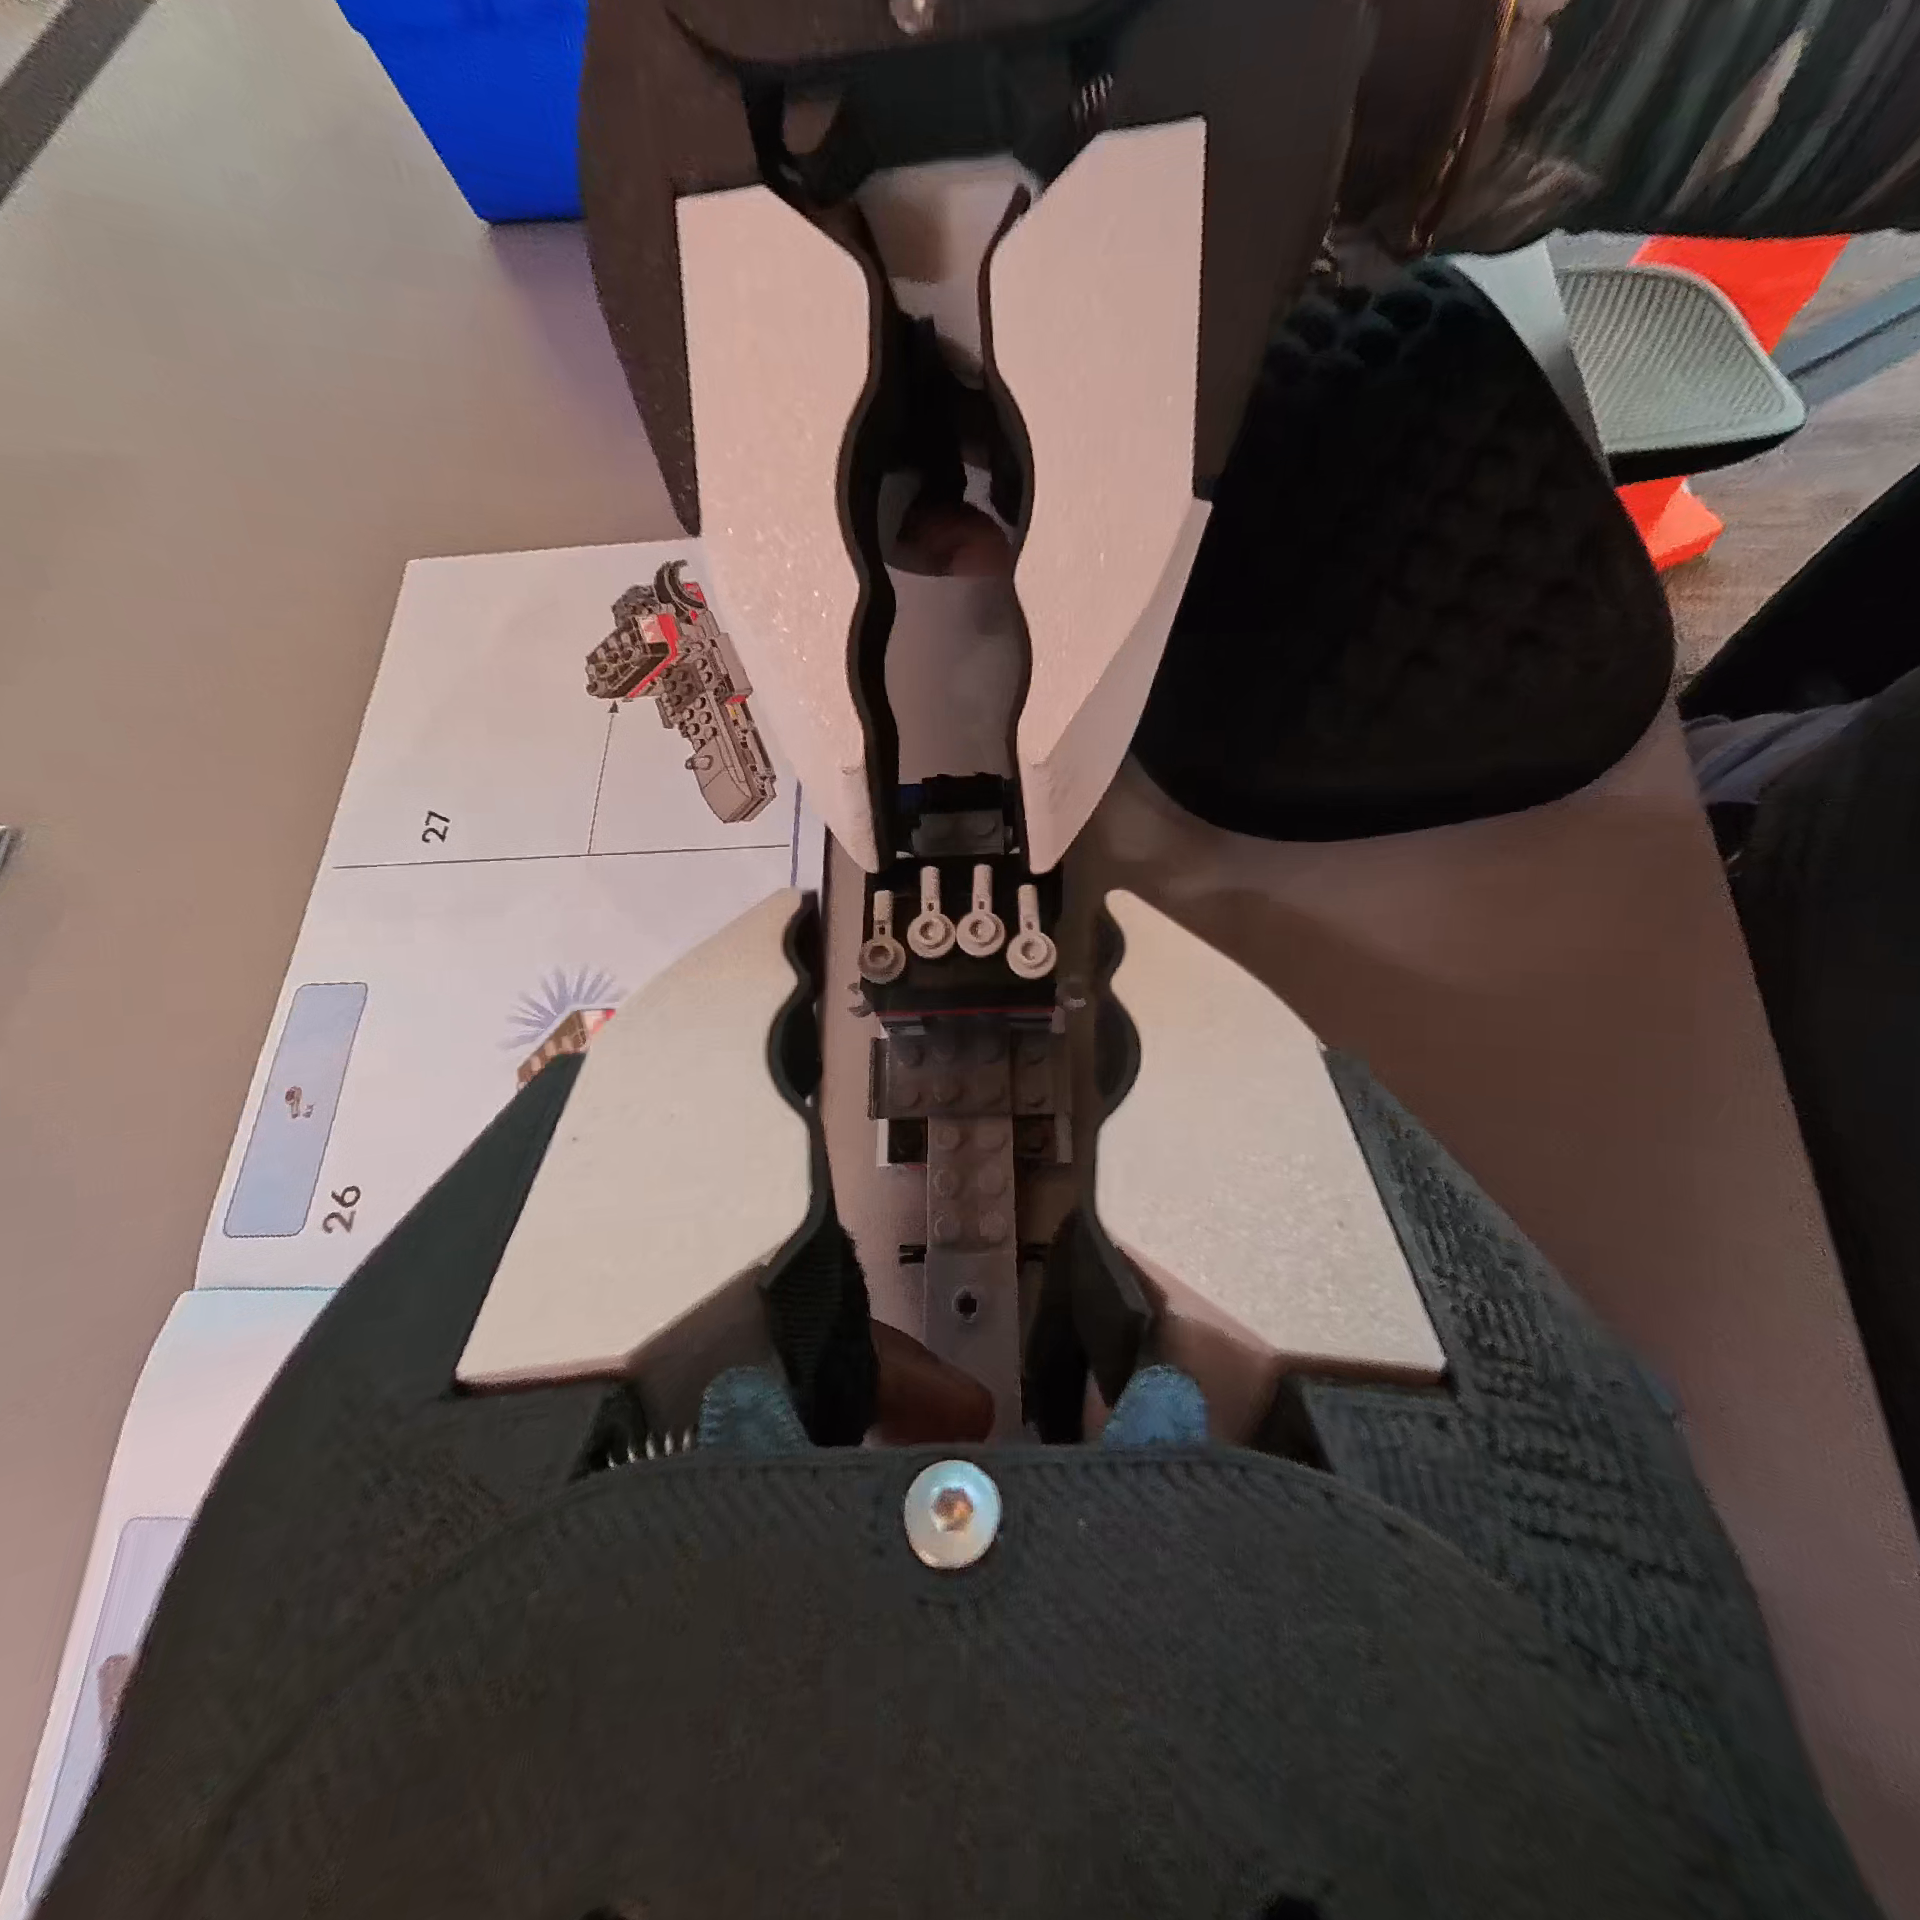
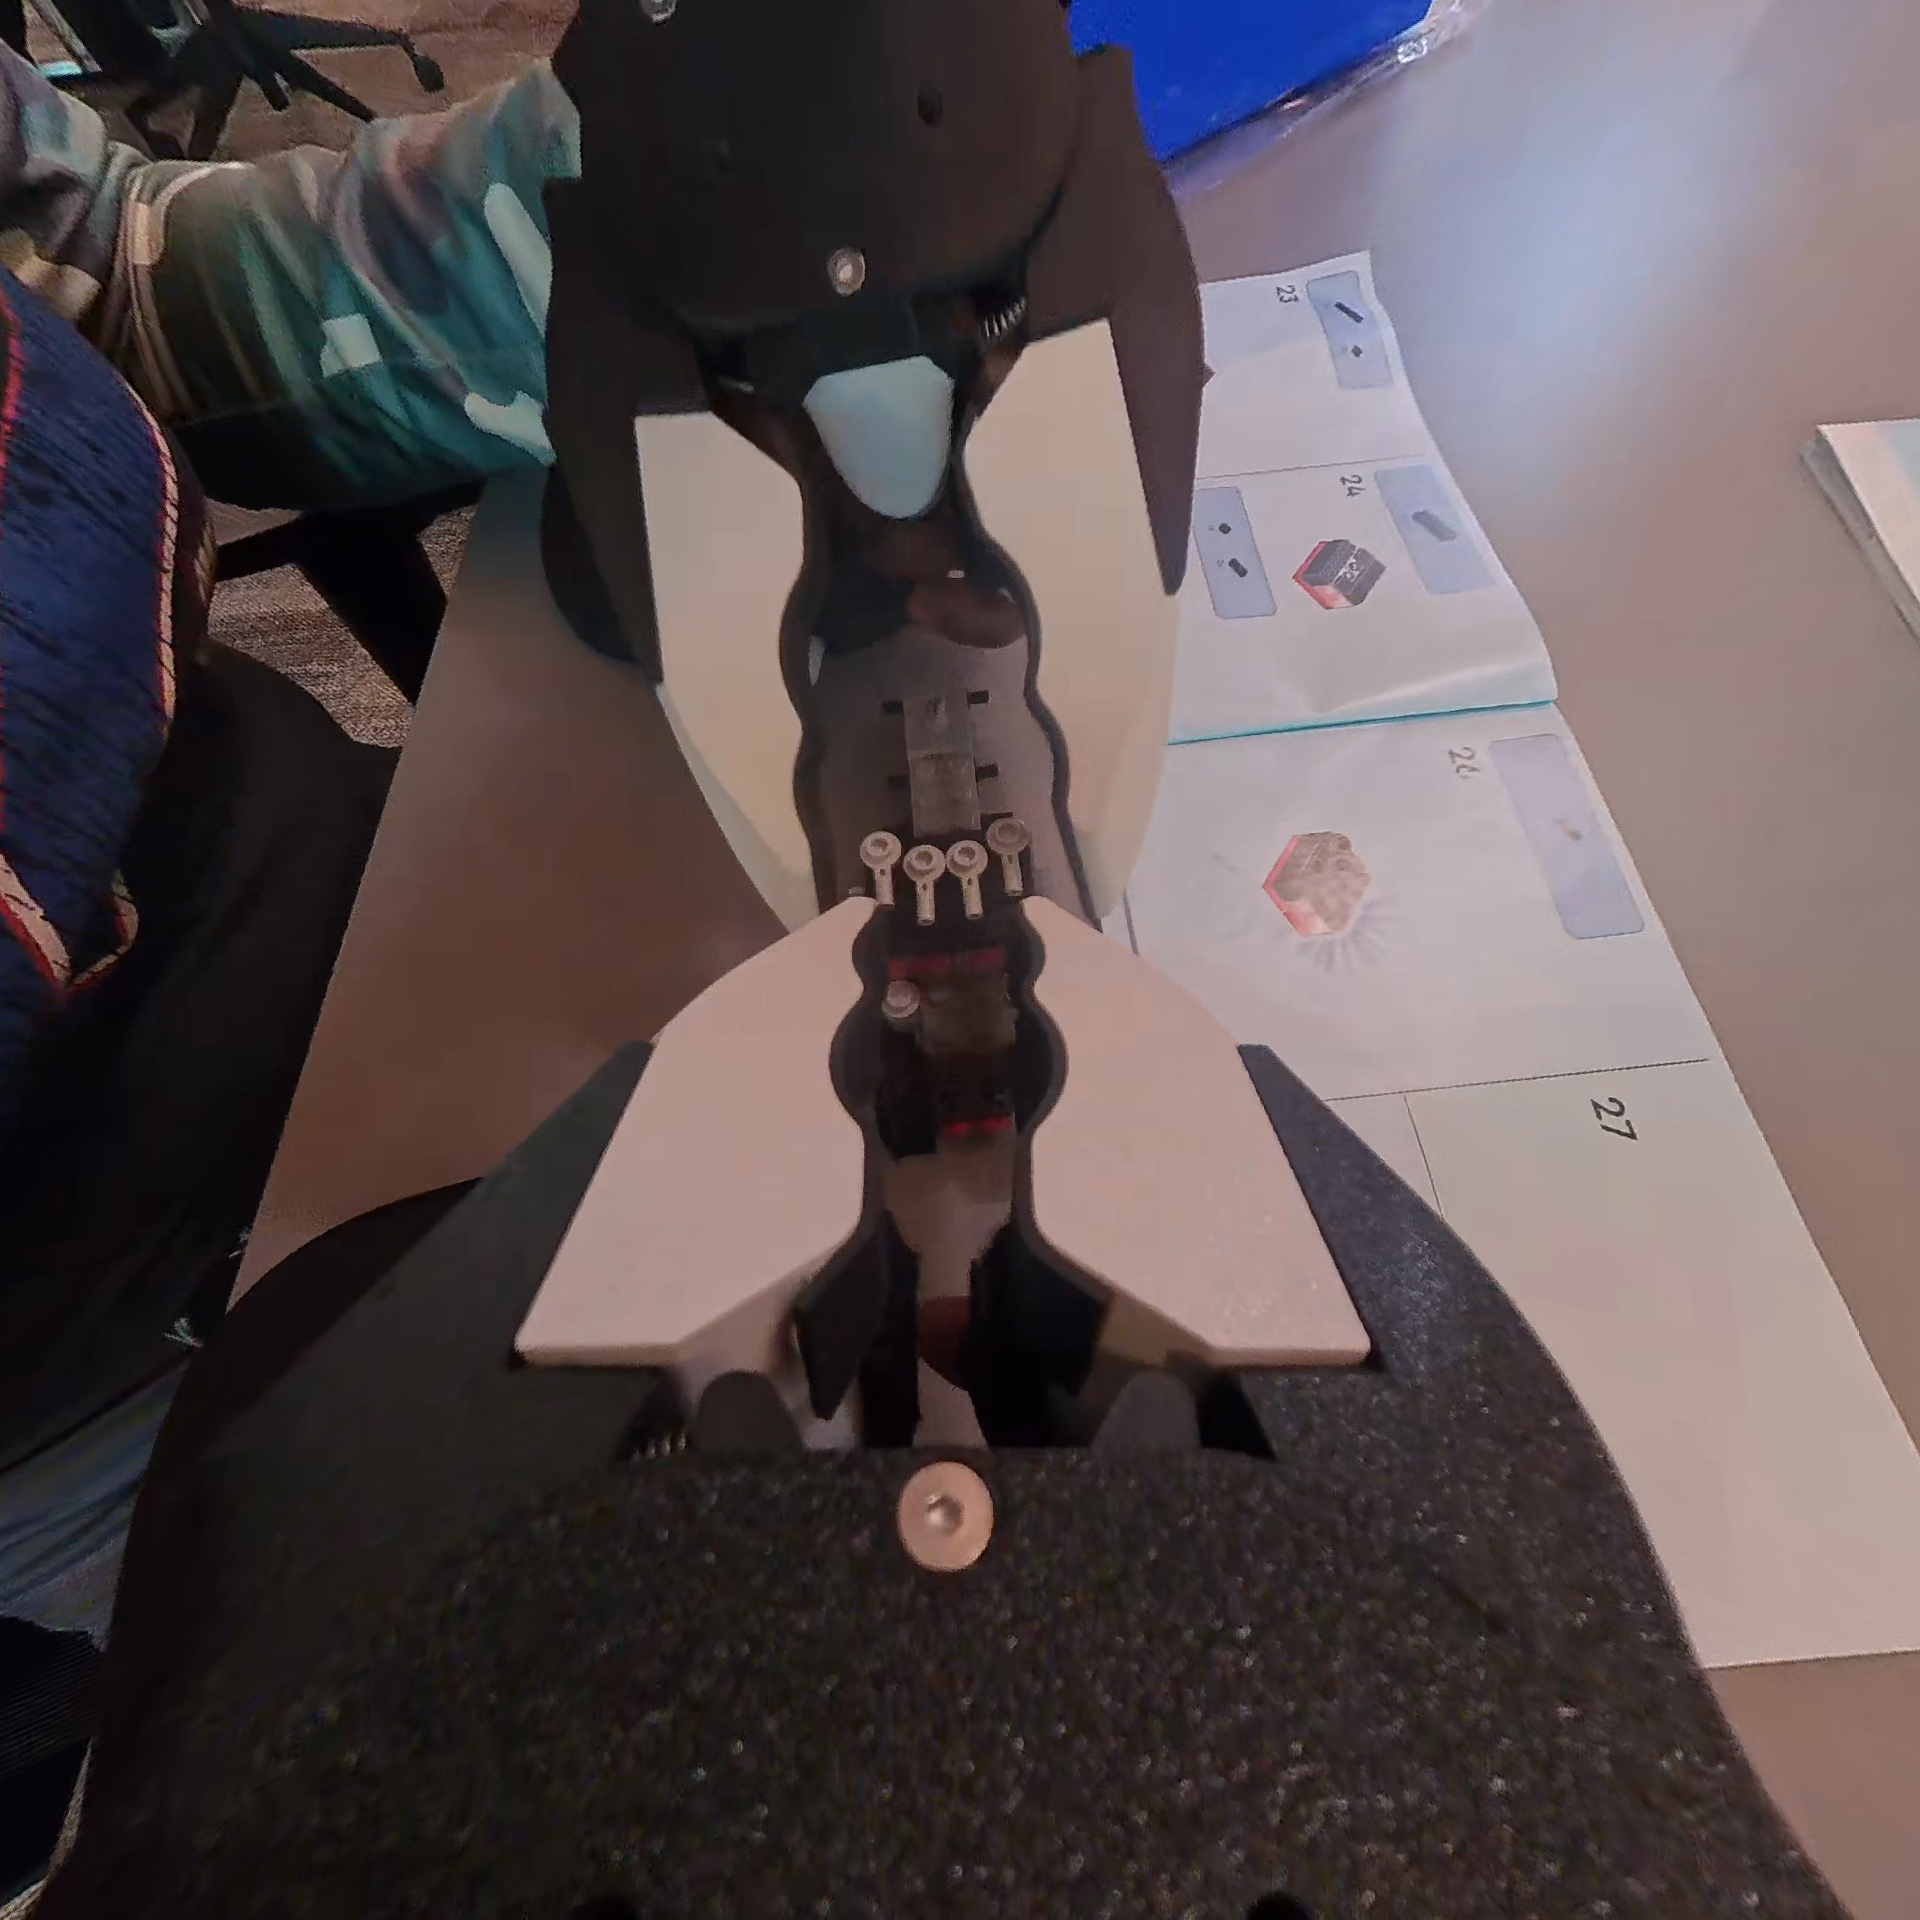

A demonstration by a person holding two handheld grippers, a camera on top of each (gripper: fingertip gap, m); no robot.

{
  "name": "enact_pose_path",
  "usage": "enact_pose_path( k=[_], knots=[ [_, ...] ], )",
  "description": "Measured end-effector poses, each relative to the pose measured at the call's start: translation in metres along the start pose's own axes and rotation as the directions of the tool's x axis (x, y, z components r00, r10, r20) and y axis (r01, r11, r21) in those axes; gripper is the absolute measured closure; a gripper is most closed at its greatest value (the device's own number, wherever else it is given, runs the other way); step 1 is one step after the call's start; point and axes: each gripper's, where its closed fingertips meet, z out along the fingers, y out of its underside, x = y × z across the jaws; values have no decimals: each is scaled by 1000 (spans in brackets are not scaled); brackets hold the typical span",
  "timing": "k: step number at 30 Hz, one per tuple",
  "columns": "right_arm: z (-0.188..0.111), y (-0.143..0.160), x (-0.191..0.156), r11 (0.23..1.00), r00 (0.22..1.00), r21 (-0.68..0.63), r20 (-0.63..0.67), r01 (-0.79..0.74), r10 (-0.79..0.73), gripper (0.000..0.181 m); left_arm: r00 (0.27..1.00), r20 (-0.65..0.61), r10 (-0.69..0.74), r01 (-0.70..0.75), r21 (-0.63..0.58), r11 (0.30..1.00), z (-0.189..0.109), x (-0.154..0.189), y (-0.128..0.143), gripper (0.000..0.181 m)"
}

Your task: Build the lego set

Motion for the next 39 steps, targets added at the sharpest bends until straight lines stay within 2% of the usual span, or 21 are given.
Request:
enact_pose_path(
  k=[3, 15, 23, 26, 30, 35, 37, 39],
  knots=[
    [0, 1, 1, 1000, 1000, -22, -10, 10, -11, 161, 1000, -13, -1, 1, -29, 1000, 5, 1, 5, 144],
    [2, 2, -1, 997, 999, -76, -37, 16, -19, 168, 999, -29, -15, 14, -12, 1000, 6, 2, 6, 144],
    [1, 1, -1, 999, 999, -45, -35, -2, 1, 169, 1000, -24, -14, 14, -12, 1000, 6, 2, 6, 144],
    [-2, 1, -7, 1000, 1000, -13, 18, -1, 2, 148, 1000, -24, -14, 13, -14, 1000, 5, 2, 6, 144],
    [-15, 0, 2, 997, 998, 73, -58, -14, 19, 131, 1000, -23, -12, 11, -16, 1000, 5, 2, 6, 144],
    [-9, 3, -4, 996, 995, 86, -96, 20, -12, 147, 1000, -24, -10, 10, -14, 1000, 5, 3, 6, 144],
    [-8, 0, -6, 992, 990, 101, -127, 75, -62, 165, 1000, -23, -10, 9, -15, 1000, 5, 3, 6, 144],
    [-8, -6, -9, 983, 981, 125, -158, 133, -113, 170, 1000, -19, -6, 6, -14, 1000, 5, 3, 6, 144]
  ],
)
